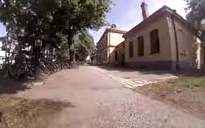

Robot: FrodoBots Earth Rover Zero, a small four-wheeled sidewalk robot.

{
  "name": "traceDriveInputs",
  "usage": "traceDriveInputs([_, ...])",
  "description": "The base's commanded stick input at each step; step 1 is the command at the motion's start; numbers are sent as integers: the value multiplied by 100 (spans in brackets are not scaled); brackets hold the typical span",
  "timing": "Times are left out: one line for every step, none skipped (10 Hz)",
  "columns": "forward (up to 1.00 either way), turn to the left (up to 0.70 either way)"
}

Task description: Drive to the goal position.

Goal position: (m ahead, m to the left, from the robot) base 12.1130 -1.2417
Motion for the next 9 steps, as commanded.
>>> traceDriveInputs([70, 0])
traceDriveInputs([70, 0])
traceDriveInputs([70, 0])
traceDriveInputs([70, 0])
traceDriveInputs([70, 0])
traceDriveInputs([70, 0])
traceDriveInputs([70, 0])
traceDriveInputs([70, 0])
traceDriveInputs([70, 0])
